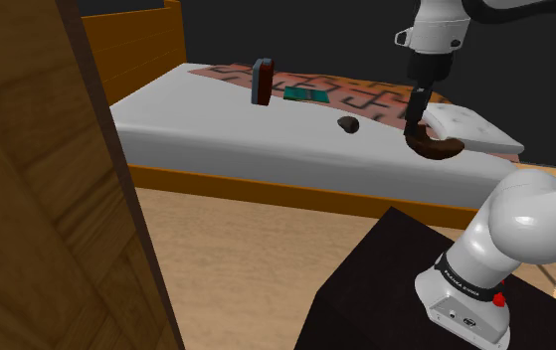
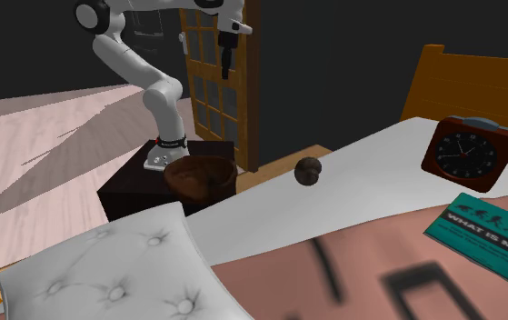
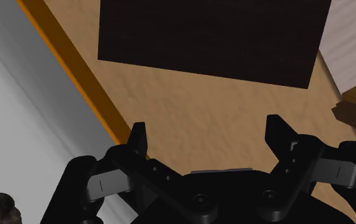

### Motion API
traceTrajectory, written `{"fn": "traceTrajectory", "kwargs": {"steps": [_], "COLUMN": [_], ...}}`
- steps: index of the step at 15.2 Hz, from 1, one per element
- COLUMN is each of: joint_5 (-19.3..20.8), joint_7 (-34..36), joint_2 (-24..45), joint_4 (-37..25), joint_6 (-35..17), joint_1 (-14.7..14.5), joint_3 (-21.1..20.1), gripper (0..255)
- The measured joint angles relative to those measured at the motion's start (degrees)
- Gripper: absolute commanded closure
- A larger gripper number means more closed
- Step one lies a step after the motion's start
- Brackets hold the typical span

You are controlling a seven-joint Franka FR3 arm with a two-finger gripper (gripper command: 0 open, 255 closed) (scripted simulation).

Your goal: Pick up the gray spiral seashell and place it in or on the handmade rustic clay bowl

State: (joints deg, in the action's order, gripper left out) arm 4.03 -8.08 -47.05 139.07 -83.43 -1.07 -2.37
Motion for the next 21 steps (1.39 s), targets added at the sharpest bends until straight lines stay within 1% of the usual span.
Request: {"fn": "traceTrajectory", "kwargs": {"steps": [2,4,8,9,17,21], "joint_5": [0.4,2.1,6.1,7.2,12.0,13.3], "joint_7": [-0.5,-2.5,-7.5,-8.7,-16.9,-21.4], "joint_2": [0.6,2.5,7.9,10.0,24.2,32.2], "joint_4": [0.2,0.0,-0.5,-0.7,-6.4,-11.3], "joint_6": [-0.7,-2.5,-8.0,-10.1,-20.1,-24.3], "joint_1": [0.1,0.5,1.7,2.0,3.4,4.1], "joint_3": [0.4,1.8,5.4,6.4,11.9,14.5], "gripper": [0,0,0,0,0,0]}}
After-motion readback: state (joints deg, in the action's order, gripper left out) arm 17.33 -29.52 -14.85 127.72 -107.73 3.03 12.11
